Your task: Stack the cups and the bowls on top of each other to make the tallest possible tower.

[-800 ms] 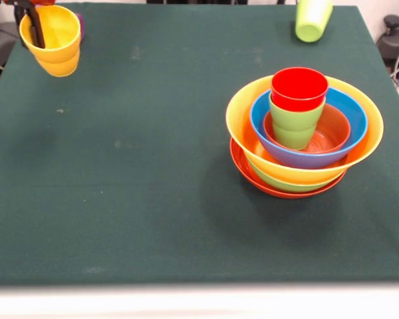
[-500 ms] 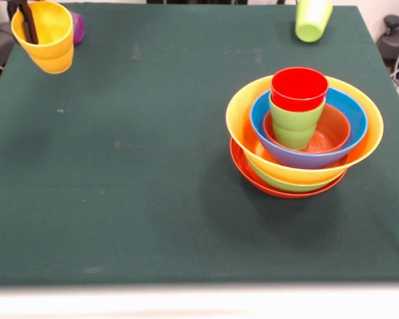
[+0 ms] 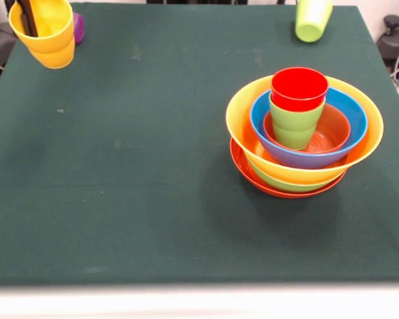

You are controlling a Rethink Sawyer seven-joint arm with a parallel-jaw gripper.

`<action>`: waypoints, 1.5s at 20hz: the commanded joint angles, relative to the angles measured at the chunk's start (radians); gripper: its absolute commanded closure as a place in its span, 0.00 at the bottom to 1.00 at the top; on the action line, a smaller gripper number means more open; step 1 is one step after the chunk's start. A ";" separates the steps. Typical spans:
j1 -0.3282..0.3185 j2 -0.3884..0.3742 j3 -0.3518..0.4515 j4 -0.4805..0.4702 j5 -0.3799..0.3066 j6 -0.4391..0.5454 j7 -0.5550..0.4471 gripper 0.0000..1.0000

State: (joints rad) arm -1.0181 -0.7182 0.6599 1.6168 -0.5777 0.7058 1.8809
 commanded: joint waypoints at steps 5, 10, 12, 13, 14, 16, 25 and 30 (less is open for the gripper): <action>0.077 -0.006 0.081 -0.054 0.005 0.057 -0.177 1.00; 0.124 0.039 0.064 -0.102 -0.023 0.017 -0.135 1.00; 0.150 0.053 0.049 -0.123 -0.031 0.018 -0.117 1.00; 0.159 0.059 0.044 -0.128 -0.029 0.016 -0.107 1.00; 0.168 0.060 0.039 -0.131 -0.026 0.016 -0.096 1.00; 0.187 0.056 0.029 -0.135 -0.022 0.017 -0.074 1.00; 0.294 0.049 -0.042 -0.153 -0.030 0.009 0.042 1.00; 0.388 0.049 -0.088 -0.201 -0.017 0.036 0.109 1.00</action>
State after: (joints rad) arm -0.7309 -0.7090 0.6580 1.4739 -0.5669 0.7085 1.8809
